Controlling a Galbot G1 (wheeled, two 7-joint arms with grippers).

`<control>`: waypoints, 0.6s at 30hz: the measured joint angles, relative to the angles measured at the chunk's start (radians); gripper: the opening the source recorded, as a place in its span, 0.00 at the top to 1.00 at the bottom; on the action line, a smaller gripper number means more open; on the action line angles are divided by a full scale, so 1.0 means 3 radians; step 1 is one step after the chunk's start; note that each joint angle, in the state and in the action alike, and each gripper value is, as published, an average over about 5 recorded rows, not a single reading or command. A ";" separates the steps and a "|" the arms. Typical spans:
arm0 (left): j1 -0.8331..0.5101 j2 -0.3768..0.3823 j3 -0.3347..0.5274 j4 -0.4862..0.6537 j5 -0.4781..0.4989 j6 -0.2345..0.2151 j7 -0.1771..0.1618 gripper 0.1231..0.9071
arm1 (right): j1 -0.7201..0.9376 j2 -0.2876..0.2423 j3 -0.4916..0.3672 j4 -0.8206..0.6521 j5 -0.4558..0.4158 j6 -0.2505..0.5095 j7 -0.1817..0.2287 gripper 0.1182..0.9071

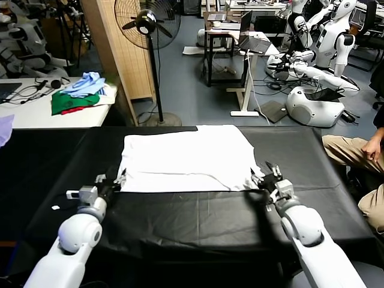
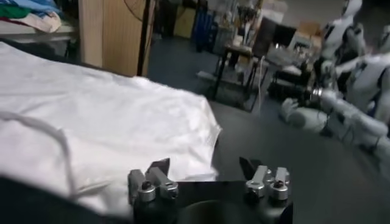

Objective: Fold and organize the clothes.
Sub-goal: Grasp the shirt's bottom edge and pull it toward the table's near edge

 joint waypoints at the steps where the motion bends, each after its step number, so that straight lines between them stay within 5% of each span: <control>1: 0.0036 -0.0001 -0.0016 -0.0020 -0.0044 0.0021 0.0003 0.15 | -0.0012 0.0016 0.0000 0.0006 0.0004 -0.0007 0.0011 0.14; 12: 0.0144 -0.0015 -0.0079 0.0005 -0.0386 0.0142 0.0016 0.14 | -0.0009 0.0089 0.0006 -0.0084 0.0023 -0.0005 0.0053 0.32; 18: 0.0171 -0.0026 -0.0083 0.0055 -0.0441 0.0137 0.0015 0.20 | -0.0008 0.0088 -0.0003 -0.0125 0.0028 0.0045 0.0054 0.67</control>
